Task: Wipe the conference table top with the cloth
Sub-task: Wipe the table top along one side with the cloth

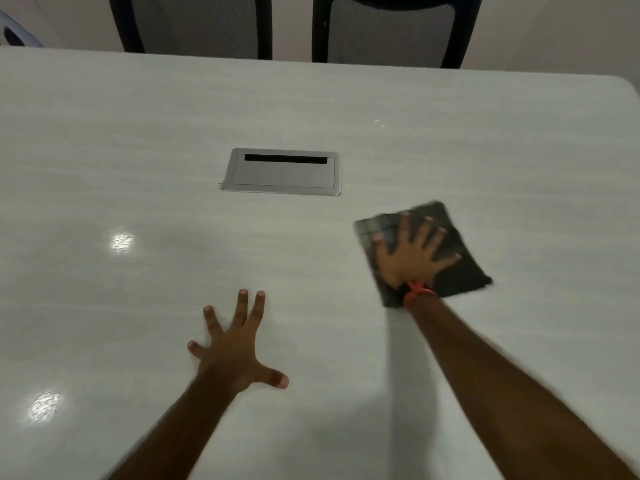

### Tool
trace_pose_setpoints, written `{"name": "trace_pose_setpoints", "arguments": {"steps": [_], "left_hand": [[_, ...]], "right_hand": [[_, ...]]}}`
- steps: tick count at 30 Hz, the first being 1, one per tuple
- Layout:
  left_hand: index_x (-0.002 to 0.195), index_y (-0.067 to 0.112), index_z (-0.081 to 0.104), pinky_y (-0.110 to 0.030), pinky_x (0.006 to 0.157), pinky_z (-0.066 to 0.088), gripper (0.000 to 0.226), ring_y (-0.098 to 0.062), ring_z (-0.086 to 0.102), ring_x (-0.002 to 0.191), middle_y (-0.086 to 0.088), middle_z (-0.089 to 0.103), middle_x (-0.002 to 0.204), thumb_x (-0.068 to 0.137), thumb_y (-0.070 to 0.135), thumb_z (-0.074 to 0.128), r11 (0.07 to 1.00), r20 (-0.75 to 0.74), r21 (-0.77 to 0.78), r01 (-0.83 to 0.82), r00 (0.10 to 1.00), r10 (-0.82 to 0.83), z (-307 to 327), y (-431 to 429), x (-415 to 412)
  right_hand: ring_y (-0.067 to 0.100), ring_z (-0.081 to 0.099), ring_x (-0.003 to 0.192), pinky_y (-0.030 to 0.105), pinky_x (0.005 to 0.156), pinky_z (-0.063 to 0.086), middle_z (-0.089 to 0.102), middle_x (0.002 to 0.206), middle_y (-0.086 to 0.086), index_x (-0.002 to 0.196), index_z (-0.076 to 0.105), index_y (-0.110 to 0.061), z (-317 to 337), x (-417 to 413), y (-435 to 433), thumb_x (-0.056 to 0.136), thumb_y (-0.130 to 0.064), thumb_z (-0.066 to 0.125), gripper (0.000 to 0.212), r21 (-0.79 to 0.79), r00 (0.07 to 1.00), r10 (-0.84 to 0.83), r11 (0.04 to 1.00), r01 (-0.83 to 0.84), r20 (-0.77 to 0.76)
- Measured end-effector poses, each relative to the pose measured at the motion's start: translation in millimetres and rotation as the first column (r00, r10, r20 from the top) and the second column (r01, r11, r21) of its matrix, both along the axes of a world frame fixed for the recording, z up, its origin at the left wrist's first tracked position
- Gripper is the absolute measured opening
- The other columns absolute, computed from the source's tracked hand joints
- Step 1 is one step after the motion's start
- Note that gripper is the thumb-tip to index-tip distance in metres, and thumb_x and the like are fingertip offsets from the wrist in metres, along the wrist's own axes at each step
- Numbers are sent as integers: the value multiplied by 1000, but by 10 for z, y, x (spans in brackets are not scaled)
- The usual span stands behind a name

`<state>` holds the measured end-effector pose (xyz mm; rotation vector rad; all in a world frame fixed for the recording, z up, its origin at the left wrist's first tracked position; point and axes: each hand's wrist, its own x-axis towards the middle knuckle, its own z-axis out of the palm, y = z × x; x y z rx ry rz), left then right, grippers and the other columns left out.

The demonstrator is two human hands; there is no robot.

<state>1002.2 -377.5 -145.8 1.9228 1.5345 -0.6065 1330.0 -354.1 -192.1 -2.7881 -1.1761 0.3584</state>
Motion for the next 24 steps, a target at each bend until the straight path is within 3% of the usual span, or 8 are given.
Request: {"name": "trace_pose_setpoints", "arguments": {"steps": [4,6,10,13,15,17,21,24], "left_hand": [[137,51,-40,-80,104,14,154,-48,-28,142,20,-45,149,43,80,79,1000,-4,-8,6,1000,-6,15,11,32],[138,51,-39,-80,104,13,154,-49,-28,142,21,-44,150,43,79,79,1000,-11,-18,4,1000,-4,34,8,15],[138,50,-39,-81,103,13,155,-49,-30,141,21,-44,150,42,80,79,1000,-1,-1,4,1000,-4,23,-8,4],[138,50,-40,-81,103,13,155,-49,-30,141,20,-44,150,42,81,78,1000,-10,6,6,1000,-6,5,-4,-4],[137,50,-40,-82,102,12,155,-50,-30,141,19,-44,150,41,82,78,1000,-11,6,11,1000,-11,3,5,-3],[138,49,-40,-82,102,13,155,-51,-29,141,17,-44,151,42,82,77,1000,-13,0,17,1000,-17,0,7,6],[138,49,-40,-82,103,12,155,-51,-29,141,17,-43,152,42,83,77,1000,-13,0,19,1000,-19,3,4,3],[137,50,-40,-82,102,11,155,-50,-31,140,18,-43,151,42,82,77,1000,-1,2,13,1000,-13,-2,-8,-3]], "right_hand": [[37,-6,156,81,108,-9,-4,171,5,160,-1,-44,-22,-859,413,90,-82,17,82,-27,856,517,856,-516,15],[32,-7,157,80,111,-7,-5,172,-2,159,-2,-49,-12,-822,435,90,-83,18,79,-33,781,625,781,-624,15],[35,0,157,84,108,0,6,171,-4,159,9,-49,-59,-13,341,88,-83,16,78,37,980,189,981,-191,63],[41,-7,155,85,106,3,-4,172,3,161,1,-42,25,185,384,88,-83,8,84,-62,1000,-28,998,28,-4],[45,-7,154,85,105,2,-5,171,8,162,0,-38,50,-96,472,88,-80,7,85,-60,1000,19,998,-19,-2],[44,-7,155,85,106,-3,-5,171,6,161,-1,-41,7,-523,517,87,-79,6,84,-35,969,247,968,-247,3],[34,-9,157,81,111,-2,-8,171,-5,158,-4,-51,34,-756,562,87,-84,10,79,-93,680,733,679,-729,24],[31,-7,157,82,109,-3,-5,171,-7,157,-1,-53,13,-274,590,90,-83,19,76,-35,863,504,864,-503,36]]}}
